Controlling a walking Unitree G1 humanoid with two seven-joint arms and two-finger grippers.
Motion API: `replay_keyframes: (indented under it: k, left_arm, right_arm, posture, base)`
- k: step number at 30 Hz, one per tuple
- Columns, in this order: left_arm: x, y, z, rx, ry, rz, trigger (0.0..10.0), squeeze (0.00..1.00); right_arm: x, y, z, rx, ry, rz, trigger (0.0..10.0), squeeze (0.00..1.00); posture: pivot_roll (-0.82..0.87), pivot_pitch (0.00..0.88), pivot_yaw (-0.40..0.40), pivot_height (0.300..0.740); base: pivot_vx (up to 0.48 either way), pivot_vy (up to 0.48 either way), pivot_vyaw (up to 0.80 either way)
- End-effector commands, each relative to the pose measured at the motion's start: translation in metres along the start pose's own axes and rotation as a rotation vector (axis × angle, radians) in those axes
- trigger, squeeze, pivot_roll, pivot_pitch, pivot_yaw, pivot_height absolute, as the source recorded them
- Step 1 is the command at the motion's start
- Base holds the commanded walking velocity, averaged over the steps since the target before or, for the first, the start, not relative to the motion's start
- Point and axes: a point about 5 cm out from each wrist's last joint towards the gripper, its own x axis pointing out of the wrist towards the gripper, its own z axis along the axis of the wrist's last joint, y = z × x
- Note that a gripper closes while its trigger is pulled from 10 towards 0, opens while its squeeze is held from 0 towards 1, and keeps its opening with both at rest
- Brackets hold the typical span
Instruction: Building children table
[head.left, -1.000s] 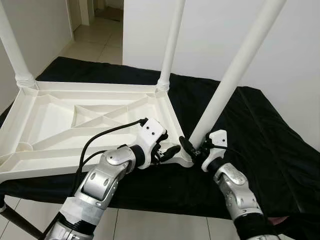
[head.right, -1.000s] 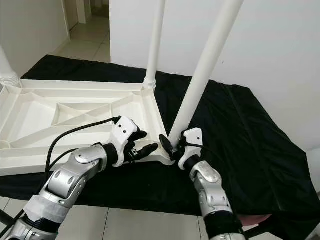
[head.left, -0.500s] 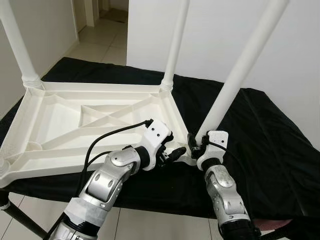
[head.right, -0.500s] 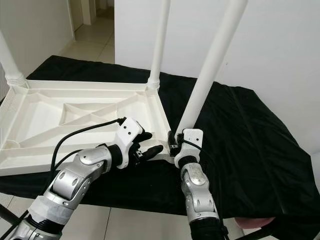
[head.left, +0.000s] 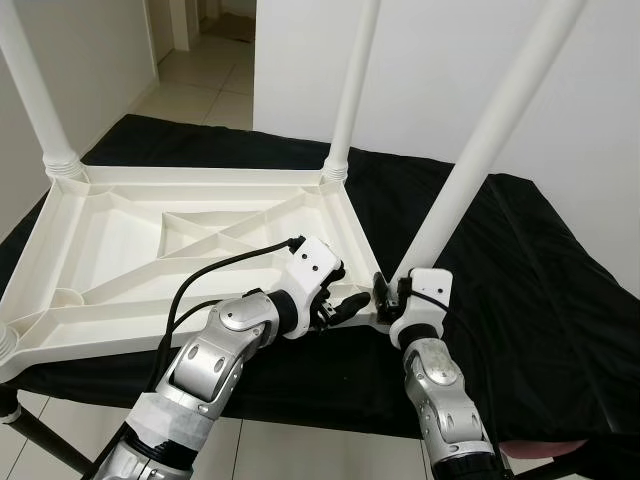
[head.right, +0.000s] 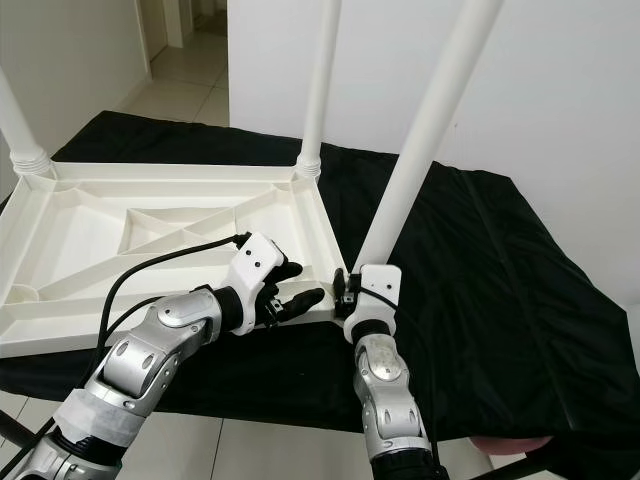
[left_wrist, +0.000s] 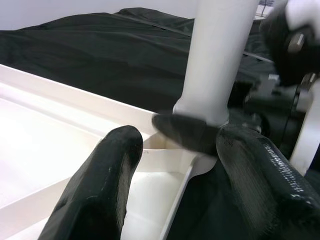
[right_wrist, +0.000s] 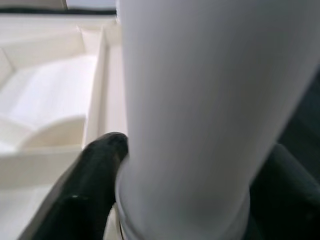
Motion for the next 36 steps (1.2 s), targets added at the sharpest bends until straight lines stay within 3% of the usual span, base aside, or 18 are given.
replay_keyframes:
  k: [1, 9, 10, 11, 12, 15, 18, 23, 36]
  left_arm:
    - [0.001, -0.004, -0.001, -0.003, 0.001, -0.022, 10.0, 0.0]
    - [0.0, -0.005, -0.001, 0.004, -0.001, -0.04, 10.0, 0.0]
    - [0.0, -0.005, -0.001, 0.002, 0.001, -0.048, 10.0, 0.0]
    - [0.0, -0.005, -0.001, 0.002, 0.001, -0.048, 10.0, 0.0]
    - [-0.001, -0.007, -0.002, 0.002, 0.003, -0.062, 10.0, 0.0]
    - [-0.002, -0.01, -0.003, 0.001, 0.008, -0.087, 10.0, 0.0]
    - [-0.002, -0.011, -0.003, 0.001, 0.007, -0.089, 10.0, 0.0]
    - [-0.001, -0.016, -0.001, -0.01, -0.004, -0.124, 10.0, 0.0]
    - [-0.005, -0.023, -0.007, -0.018, 0.031, -0.18, 10.0, 0.0]
  right_arm:
    - [-0.002, -0.001, -0.006, 0.002, 0.033, 0.0, 10.0, 1.0]
    - [-0.001, -0.006, 0.002, -0.027, -0.013, 0.067, 10.0, 1.0]
    - [-0.001, -0.008, 0.003, -0.03, -0.021, 0.117, 10.0, 0.1]
    - [-0.001, -0.008, 0.003, -0.03, -0.021, 0.117, 10.0, 0.1]
    - [-0.001, -0.01, 0.005, -0.036, -0.03, 0.159, 10.0, 0.0]
    - [-0.002, -0.017, 0.013, -0.062, -0.06, 0.277, 10.0, 0.0]
    - [-0.002, -0.018, 0.014, -0.072, -0.066, 0.29, 10.0, 0.0]
    - [0.01, -0.034, 0.021, -0.106, -0.09, 0.424, 10.0, 0.0]
    - [0.031, -0.028, 0.016, -0.121, -0.045, 0.593, 10.0, 0.0]
  posture:
    - [0.0, 0.0, -0.113, 0.74]
    - [0.0, 0.0, -0.119, 0.74]
    - [0.0, 0.0, -0.119, 0.74]
    - [0.0, 0.0, -0.119, 0.74]
    - [0.0, 0.0, -0.118, 0.74]
    - [0.0, 0.0, -0.117, 0.74]
    - [0.0, 0.0, -0.117, 0.74]
    - [-0.01, 0.0, -0.112, 0.74]
    - [0.0, 0.0, -0.11, 0.74]
  base:
    - [0.0, 0.0, 0.0]
    - [0.0, 0.0, 0.0]
    - [0.0, 0.0, 0.0]
    - [0.0, 0.0, 0.0]
    - [0.0, 0.0, 0.0]
    - [0.0, 0.0, 0.0]
    - [0.0, 0.0, 0.0]
    - [0.0, 0.0, 0.0]
    - [0.0, 0.0, 0.0]
